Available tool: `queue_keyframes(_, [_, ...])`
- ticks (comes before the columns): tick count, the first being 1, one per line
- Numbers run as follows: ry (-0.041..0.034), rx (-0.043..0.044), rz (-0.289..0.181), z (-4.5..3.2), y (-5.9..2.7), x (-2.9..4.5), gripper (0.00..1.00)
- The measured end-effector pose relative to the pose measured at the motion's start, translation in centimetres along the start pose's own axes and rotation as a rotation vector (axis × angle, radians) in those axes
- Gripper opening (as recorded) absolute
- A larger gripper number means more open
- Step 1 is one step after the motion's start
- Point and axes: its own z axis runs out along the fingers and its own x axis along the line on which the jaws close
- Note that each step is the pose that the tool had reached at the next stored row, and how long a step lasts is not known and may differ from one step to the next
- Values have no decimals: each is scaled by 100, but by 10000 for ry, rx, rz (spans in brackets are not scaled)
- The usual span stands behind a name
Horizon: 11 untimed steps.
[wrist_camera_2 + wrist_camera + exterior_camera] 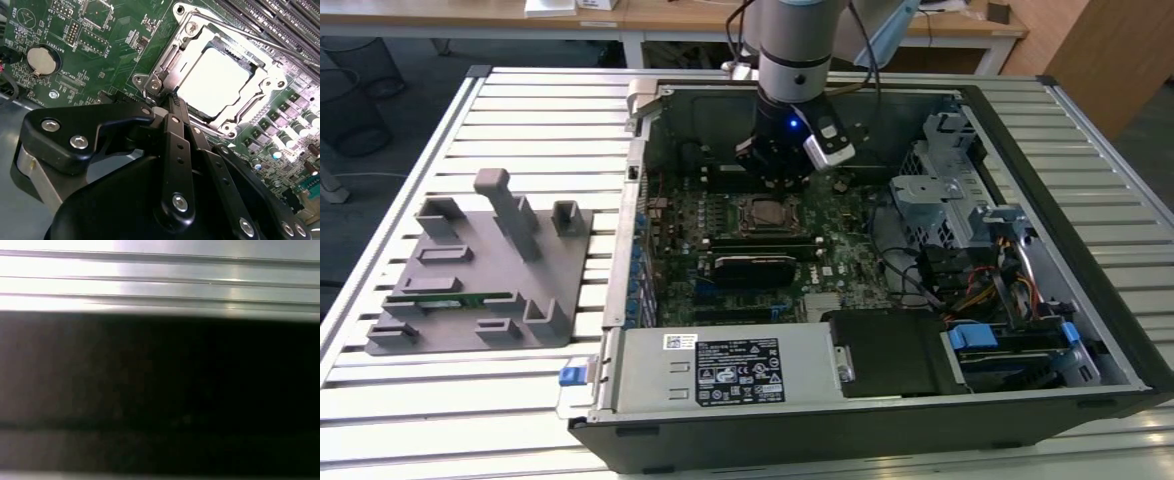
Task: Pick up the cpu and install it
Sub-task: 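Install the first cpu locking lever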
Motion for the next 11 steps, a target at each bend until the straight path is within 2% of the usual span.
queue_keyframes(2, [12, -3, 1, 9, 0, -6, 11])
queue_keyframes(4, [19, -72, 1, 3, -4, -6, 11])
queue_keyframes(11, [5, -638, 6, 4, 19, -16, 11])
